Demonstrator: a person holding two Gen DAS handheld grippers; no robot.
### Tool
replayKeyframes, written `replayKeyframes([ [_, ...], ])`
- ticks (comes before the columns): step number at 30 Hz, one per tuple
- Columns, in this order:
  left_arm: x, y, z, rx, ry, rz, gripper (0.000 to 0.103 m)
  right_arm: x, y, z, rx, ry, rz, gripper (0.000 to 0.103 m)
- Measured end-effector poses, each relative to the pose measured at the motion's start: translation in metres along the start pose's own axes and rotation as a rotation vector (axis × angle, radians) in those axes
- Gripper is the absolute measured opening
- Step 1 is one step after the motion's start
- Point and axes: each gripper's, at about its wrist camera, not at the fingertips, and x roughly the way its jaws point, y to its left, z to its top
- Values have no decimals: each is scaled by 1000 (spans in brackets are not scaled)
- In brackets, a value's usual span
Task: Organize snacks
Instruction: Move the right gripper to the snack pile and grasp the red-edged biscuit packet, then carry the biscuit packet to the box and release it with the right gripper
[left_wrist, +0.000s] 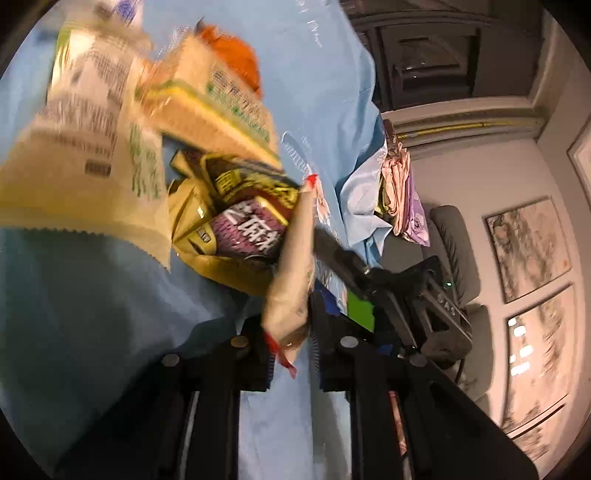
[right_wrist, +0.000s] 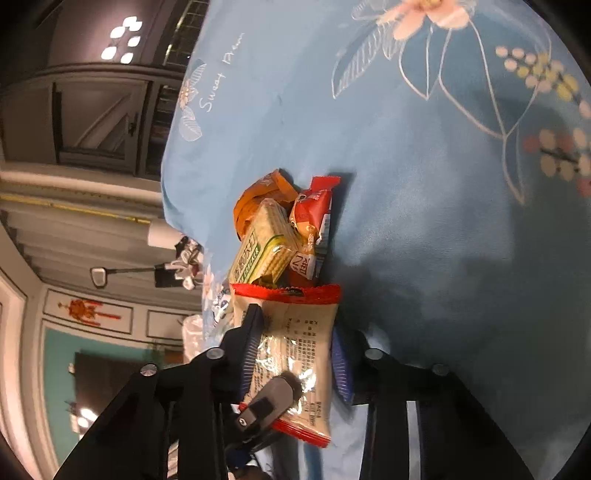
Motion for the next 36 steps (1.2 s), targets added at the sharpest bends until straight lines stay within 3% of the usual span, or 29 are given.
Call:
replayKeyframes([
  [5,1,-30,-2,92,0,52,17,-16,6,-5,5,-25,39,27],
  [13,3,-93,-9,161,7,-55,17,-79,51,-13,-96,-119,71,26],
  [18,30,-142,-20,228,57,-99,17,-141,61,-13,-130,-213,84,26],
  [26,107,-195,-54,269,228,-144,17,-234,30,-13,-63,-357,8,26],
  [29,143,-209,-72,273,302,-139,17,-273,1,-14,-2,-412,-24,26],
  [36,204,-218,-126,270,437,-117,18,-322,-53,-29,106,-477,-84,26],
])
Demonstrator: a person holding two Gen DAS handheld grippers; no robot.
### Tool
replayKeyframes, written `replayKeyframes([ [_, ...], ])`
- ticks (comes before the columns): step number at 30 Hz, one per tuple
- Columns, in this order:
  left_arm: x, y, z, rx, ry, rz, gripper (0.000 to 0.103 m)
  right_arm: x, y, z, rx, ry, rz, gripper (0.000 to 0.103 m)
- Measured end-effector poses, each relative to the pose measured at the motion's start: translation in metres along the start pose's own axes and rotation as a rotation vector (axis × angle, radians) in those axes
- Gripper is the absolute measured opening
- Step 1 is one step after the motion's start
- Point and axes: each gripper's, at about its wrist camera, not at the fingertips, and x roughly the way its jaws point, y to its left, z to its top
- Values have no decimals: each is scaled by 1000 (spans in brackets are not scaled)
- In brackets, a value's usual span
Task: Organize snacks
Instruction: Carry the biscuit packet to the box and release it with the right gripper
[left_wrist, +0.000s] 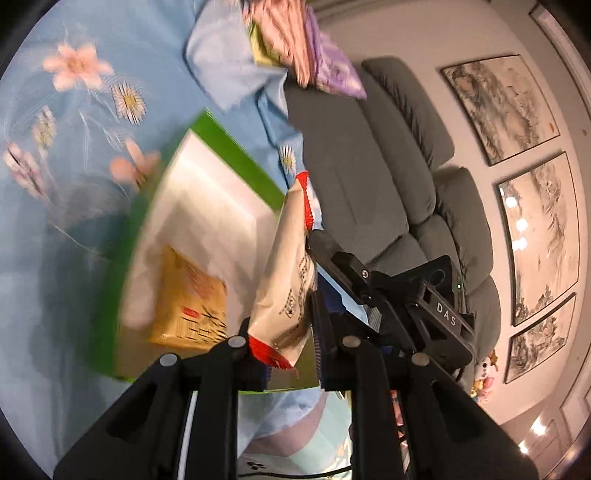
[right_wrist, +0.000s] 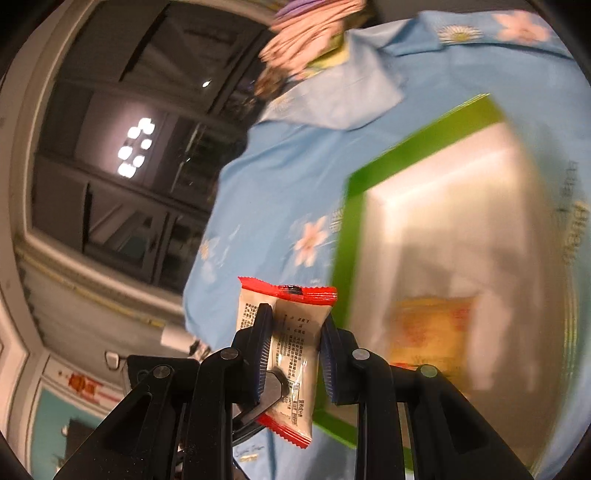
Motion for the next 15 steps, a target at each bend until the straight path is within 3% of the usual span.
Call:
replayKeyframes([
  [3,22,3,-6,-20,27,3,18,-11,-20,1,21,-6,-35,26],
  [9,36,-7,-5,52,58,82,21,-21,-36,4,58,-23,-35,26],
  [13,44,-9,-4,111,51,198,38,-23,-39,7,43,-28,-86,26],
  [15,43,-13,-3,146,20,287,52,-25,-42,7,49,-29,-81,26],
])
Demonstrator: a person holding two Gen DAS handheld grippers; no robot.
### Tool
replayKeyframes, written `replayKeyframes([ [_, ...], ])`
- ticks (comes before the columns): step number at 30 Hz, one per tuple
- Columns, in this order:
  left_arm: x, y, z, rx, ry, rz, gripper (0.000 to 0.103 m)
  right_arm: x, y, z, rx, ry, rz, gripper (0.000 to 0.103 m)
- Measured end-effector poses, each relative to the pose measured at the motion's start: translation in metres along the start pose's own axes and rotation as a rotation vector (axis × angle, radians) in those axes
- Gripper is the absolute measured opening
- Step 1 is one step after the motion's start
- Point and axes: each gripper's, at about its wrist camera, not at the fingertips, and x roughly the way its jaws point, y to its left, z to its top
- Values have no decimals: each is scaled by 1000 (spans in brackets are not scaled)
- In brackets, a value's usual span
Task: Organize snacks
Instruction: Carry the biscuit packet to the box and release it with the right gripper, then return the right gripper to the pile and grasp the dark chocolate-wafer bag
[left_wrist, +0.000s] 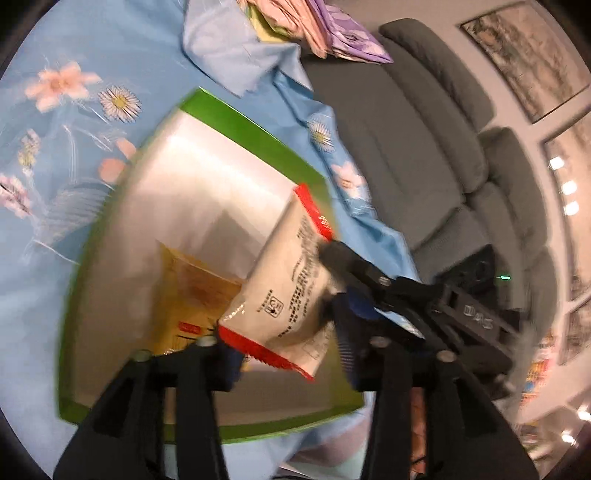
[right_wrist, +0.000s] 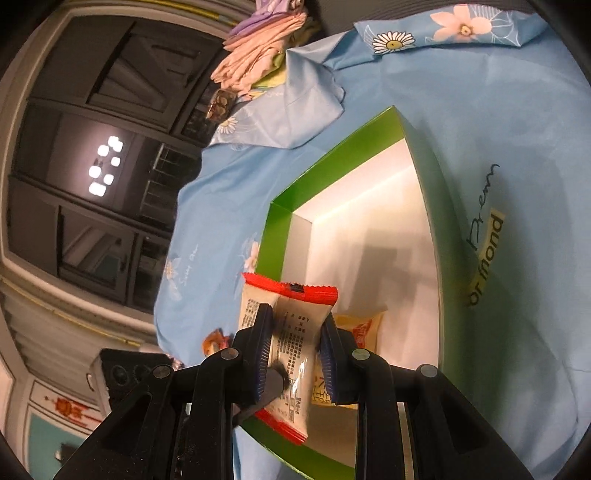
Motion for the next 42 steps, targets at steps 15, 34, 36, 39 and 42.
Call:
replayKeyframes([
  [15,-53,-8,0,186,-171,266,89,-15,18,-5,-39,-78,-176,79],
  [34,-229,82,-43,148,-560,487,103,61,177,-85,-391,33,-59,103],
  [36,-247,106,-44,77,-570,518,103,80,195,-101,-457,85,-62,103],
  [39,-267,144,-46,-14,-545,518,103,119,218,-129,-549,185,-81,103],
  [42,-280,181,-51,-118,-522,499,103,157,223,-147,-555,271,-86,103],
])
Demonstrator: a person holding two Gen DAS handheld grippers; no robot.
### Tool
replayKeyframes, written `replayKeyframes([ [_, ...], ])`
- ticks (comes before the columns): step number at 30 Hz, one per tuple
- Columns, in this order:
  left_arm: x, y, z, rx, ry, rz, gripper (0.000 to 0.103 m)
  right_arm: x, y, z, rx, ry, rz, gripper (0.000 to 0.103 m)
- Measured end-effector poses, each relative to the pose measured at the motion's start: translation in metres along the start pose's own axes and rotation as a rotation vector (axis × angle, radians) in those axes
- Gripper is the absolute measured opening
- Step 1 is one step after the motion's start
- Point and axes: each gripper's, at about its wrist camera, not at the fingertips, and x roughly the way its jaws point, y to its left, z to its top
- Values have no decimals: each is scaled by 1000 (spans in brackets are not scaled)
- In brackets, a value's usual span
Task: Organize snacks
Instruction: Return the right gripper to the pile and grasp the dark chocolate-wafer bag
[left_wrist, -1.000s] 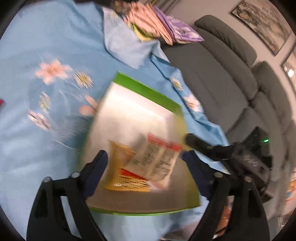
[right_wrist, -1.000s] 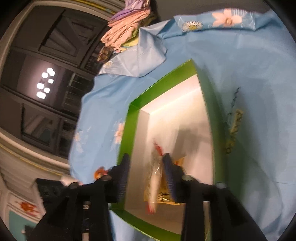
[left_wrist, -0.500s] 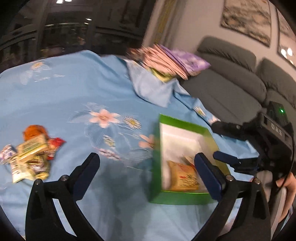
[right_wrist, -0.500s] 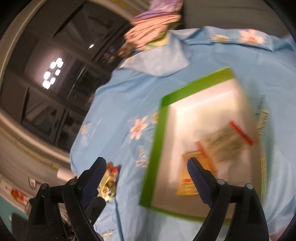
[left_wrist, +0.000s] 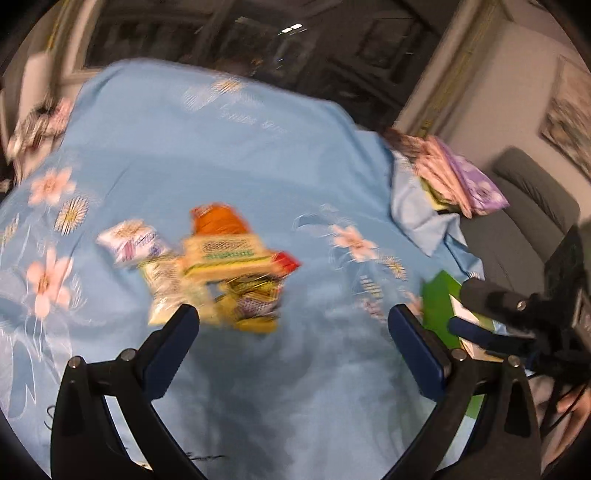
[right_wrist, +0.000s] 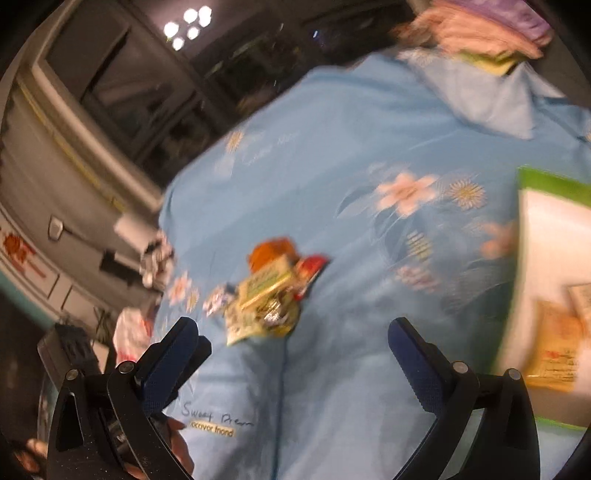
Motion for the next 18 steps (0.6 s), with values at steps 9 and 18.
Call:
replayKeyframes([
  [9,25,55,-7,-27,51,28,103,100,-1,-1,77,167,88,103],
  [18,60,34,-11,2,29,-158,103,142,-19,23,172,203,192,103],
])
